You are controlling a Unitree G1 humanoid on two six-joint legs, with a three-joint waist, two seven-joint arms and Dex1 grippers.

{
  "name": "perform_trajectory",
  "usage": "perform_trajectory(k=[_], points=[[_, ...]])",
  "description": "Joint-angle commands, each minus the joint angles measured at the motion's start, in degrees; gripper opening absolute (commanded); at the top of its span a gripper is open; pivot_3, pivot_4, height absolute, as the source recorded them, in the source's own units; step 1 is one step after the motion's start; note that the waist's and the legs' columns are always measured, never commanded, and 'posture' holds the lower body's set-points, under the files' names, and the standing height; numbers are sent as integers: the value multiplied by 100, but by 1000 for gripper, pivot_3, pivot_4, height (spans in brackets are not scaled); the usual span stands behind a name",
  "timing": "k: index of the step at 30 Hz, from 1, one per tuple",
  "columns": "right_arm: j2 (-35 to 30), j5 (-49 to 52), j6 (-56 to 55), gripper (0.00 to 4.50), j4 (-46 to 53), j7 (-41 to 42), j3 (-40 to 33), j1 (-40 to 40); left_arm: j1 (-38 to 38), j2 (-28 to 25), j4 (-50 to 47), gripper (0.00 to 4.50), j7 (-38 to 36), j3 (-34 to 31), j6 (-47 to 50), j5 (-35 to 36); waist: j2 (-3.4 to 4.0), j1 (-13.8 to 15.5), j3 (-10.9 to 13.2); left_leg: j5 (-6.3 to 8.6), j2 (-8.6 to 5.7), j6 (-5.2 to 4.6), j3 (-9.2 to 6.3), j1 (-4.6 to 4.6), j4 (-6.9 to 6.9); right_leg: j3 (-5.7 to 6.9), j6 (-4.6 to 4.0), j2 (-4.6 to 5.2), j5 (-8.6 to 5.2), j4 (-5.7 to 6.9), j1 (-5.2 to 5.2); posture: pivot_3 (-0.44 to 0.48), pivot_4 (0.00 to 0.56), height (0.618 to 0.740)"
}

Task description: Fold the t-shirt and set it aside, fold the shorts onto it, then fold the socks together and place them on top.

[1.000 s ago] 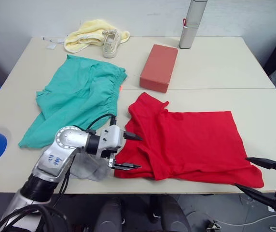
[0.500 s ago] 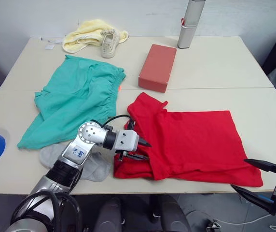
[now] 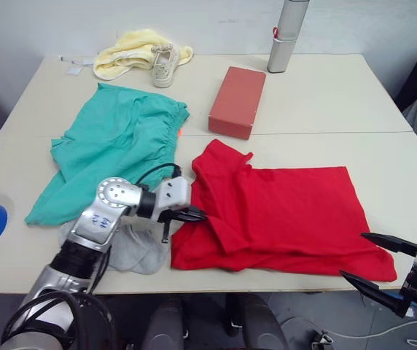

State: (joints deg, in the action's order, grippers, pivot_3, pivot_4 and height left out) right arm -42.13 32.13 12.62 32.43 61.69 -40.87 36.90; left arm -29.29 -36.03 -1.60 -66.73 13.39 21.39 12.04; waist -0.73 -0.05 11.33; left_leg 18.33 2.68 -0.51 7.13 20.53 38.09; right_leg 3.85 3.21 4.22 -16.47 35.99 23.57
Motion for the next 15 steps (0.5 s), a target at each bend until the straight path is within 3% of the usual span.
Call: perform_trajectory(k=[1, 5, 10, 15], points=[[7, 41, 3, 4500, 118, -25, 4, -5, 55, -338, -602, 43, 159, -173, 1518, 334, 0, 0, 0, 0, 0, 0, 0, 0, 0, 0, 0, 0, 0, -1, 0, 0, 150, 740], [90, -37, -120, 4500, -13, 29, 48, 15, 31, -453, -859, 43, 546, -379, 2524, 517, -1, 22, 0, 0, -2, 0, -2, 2, 2, 1, 1, 1, 0, -1, -1, 0, 150, 740], [208, -165, -352, 4500, -204, 119, 153, 61, 77, -471, -933, 43, 683, -242, 2658, 508, -1, 15, 0, -1, -2, 3, -1, 2, 2, 0, 1, 1, 0, -1, 0, 0, 150, 740], [312, 37, -180, 4500, -164, -134, 167, -106, 142, -488, -835, 1279, 812, -432, 2291, 482, -1, 0, 0, -4, -2, 8, -1, 2, 1, 0, 0, 1, -1, -1, 0, 0, 150, 740]])
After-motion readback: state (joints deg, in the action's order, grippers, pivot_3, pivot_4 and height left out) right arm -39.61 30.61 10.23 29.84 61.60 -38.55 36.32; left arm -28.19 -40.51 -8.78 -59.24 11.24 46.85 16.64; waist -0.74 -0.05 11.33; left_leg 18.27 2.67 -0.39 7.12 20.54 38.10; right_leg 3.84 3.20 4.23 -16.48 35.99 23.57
